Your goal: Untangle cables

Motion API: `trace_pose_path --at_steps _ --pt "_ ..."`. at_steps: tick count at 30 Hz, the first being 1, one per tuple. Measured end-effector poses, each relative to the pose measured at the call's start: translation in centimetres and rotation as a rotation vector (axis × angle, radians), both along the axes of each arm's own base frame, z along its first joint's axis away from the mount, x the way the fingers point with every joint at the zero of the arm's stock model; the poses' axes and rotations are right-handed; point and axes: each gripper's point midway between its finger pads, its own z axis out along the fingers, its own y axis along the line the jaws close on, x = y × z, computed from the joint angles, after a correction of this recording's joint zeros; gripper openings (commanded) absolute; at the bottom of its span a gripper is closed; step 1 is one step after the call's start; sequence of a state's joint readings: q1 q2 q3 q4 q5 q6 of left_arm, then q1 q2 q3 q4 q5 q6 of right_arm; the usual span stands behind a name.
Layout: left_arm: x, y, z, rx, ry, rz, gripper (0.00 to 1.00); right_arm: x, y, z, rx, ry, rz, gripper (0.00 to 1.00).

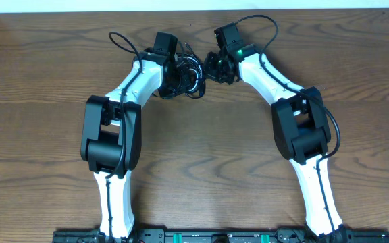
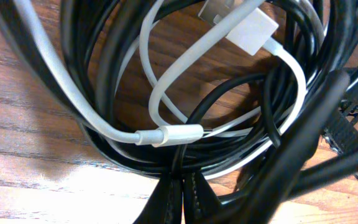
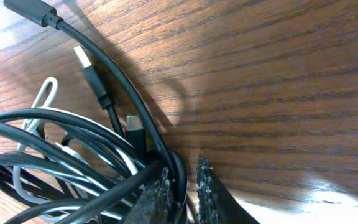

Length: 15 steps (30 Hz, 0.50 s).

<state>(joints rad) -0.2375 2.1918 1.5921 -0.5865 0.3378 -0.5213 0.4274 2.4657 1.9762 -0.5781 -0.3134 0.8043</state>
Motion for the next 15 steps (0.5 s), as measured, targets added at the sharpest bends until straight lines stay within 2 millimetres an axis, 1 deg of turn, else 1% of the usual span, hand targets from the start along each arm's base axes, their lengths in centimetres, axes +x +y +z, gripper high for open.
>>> trace_pose_path --at_steps 3,7,11,13,15 --pt "0.00 -0.01 0.00 0.000 -0.001 -0.003 0.08 -0.01 0.03 0.00 0.000 -0.001 0.000 0.15" --pt "0.00 -0.01 0.00 0.001 -0.001 -0.004 0.08 -0.04 0.07 -0.02 -0.003 -0.001 0.001 0.11" --pt "0.00 -0.01 0.00 0.001 -0.002 -0.005 0.08 -0.10 0.09 -0.07 -0.005 0.000 0.001 0.11" --pt "-0.01 0.00 0.00 0.001 -0.001 -0.005 0.08 -0.09 0.09 -0.07 -0.006 -0.001 0.001 0.15" --pt "-0.01 0.00 0.00 0.001 -0.001 -0.005 0.08 -0.10 0.09 -0.08 -0.007 -0.002 0.002 0.15"
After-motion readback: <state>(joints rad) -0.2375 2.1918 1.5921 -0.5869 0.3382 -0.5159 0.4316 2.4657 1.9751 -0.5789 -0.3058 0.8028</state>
